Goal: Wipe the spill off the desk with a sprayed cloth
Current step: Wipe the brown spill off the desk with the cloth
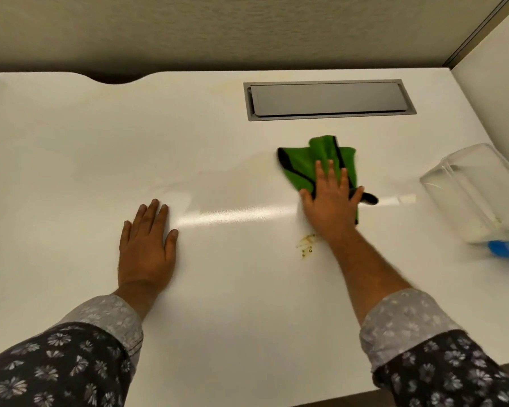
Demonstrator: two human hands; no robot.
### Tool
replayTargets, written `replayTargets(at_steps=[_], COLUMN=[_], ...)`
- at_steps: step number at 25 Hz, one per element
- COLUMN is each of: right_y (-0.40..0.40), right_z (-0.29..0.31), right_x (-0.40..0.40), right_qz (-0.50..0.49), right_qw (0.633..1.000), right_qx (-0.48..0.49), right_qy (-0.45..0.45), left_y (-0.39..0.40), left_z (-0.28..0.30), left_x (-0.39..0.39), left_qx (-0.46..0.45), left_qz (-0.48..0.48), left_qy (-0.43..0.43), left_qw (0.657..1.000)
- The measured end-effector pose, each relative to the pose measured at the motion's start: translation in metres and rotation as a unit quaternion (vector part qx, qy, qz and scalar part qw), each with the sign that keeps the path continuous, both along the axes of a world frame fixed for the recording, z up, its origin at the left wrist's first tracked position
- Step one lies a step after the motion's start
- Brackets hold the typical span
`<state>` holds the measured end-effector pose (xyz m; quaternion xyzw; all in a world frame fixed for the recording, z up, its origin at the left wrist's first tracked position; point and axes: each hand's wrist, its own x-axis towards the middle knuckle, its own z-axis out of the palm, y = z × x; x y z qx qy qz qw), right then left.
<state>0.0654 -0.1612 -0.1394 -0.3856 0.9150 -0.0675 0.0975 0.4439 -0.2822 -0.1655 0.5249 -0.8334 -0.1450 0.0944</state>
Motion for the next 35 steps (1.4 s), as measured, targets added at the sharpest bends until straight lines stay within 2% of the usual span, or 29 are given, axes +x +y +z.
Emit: replayTargets(at_steps=[4, 8, 14, 17, 19, 22, 24, 26, 28, 30, 32, 35], right_y=[0.031, 0.051, 0.114, 0.129, 0.139, 0.138, 0.136, 0.133, 0.134, 0.132, 0.129, 0.137], right_z=[0.010, 0.017, 0.007, -0.007, -0.013, -0.013, -0.009, -0.006, 0.000, 0.004, 0.008, 0.004], right_x=[-0.063, -0.054, 0.092, 0.175, 0.199, 0.156, 0.097, 0.024, -0.041, -0.088, -0.103, -0.069], right_qz=[-0.045, -0.038, 0.009, 0.104, 0.165, 0.186, 0.115, -0.005, -0.090, -0.102, -0.087, -0.093], right_qw=[0.999, 0.999, 0.998, 0.994, 0.986, 0.982, 0.991, 0.997, 0.994, 0.994, 0.996, 0.995], right_qx=[0.013, 0.005, 0.041, 0.009, -0.011, -0.028, -0.011, 0.014, 0.029, 0.029, 0.004, -0.034], right_qy=[-0.019, -0.033, 0.047, 0.043, 0.023, 0.031, 0.066, 0.082, 0.056, 0.012, -0.002, 0.018], left_y=[0.000, 0.001, 0.002, 0.000, 0.002, 0.001, 0.002, 0.002, 0.001, 0.001, 0.000, 0.002], left_z=[0.000, 0.001, 0.003, 0.004, 0.005, 0.006, 0.008, 0.008, 0.007, 0.006, 0.006, 0.006], left_x=[0.000, -0.002, -0.003, -0.003, -0.004, -0.004, -0.004, -0.005, -0.005, -0.005, -0.005, -0.006], left_qx=[-0.002, -0.001, 0.000, 0.002, 0.001, 0.003, 0.001, 0.001, 0.003, -0.003, -0.004, -0.008], left_qz=[0.000, 0.005, 0.002, 0.000, -0.003, -0.002, -0.001, -0.002, 0.001, -0.002, -0.002, -0.003], left_qy=[0.001, -0.003, -0.002, -0.002, -0.005, -0.002, -0.002, -0.006, -0.010, -0.009, -0.004, -0.003], left_qw=[1.000, 1.000, 1.000, 1.000, 1.000, 1.000, 1.000, 1.000, 1.000, 1.000, 1.000, 1.000])
